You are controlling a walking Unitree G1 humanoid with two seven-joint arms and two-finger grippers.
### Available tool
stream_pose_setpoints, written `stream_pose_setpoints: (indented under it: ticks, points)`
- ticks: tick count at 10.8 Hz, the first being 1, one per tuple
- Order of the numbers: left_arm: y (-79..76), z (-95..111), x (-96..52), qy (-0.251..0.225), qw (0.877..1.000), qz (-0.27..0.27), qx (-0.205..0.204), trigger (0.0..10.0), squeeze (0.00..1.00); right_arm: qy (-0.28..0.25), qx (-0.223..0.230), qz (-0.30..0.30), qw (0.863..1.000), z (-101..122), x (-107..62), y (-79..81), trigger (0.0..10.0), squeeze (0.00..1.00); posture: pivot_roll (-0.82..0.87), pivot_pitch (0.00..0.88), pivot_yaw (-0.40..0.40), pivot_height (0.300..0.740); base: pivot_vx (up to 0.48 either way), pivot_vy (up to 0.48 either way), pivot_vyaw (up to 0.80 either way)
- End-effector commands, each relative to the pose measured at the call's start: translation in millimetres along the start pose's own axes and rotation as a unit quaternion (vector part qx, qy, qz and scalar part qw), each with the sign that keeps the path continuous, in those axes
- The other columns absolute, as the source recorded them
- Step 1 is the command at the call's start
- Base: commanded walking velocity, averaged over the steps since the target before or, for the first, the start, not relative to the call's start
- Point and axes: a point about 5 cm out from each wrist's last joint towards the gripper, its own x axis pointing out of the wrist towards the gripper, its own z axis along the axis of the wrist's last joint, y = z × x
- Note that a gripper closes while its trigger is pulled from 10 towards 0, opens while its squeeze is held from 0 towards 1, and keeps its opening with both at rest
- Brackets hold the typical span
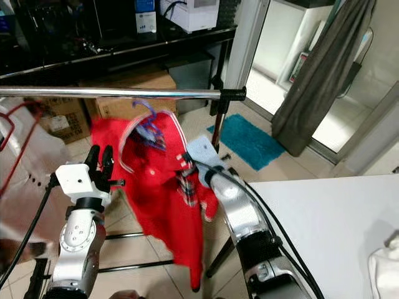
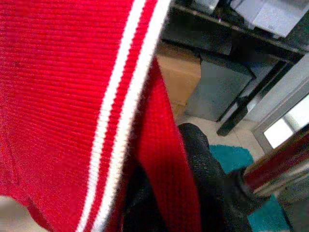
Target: Hang hanger
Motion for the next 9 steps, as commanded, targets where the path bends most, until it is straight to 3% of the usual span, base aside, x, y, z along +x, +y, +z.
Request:
stream_pose_setpoints:
  ticks: [1, 4, 9]
  points:
    - [-4.2, 0.5, 0.0, -0.004, 1.000, -0.010, 0.002, 10.0, 0.00, -0.039, 0.001, -0.013, 0.999, 25.2, 0.4, -9.0, 10.0, 0.00, 0.21, 0.000, -0.059, 0.740, 0.000, 0.000, 0.00]
    - [-4.4, 0.1, -0.7, -0.003, 1.000, -0.013, 0.002, 10.0, 0.00, -0.037, 0.000, -0.036, 0.999, 30.6, -12.5, -20.6, 10.0, 0.00, 0.21, 0.000, -0.057, 0.740, 0.000, 0.000, 0.00]
    - [-8.4, 3.8, 4.7, -0.009, 1.000, -0.013, -0.012, 10.0, 0.00, 0.032, 0.038, -0.029, 0.998, 40.0, -4.4, -17.4, 10.0, 0.00, 0.21, 0.000, -0.064, 0.740, 0.000, 0.000, 0.00]
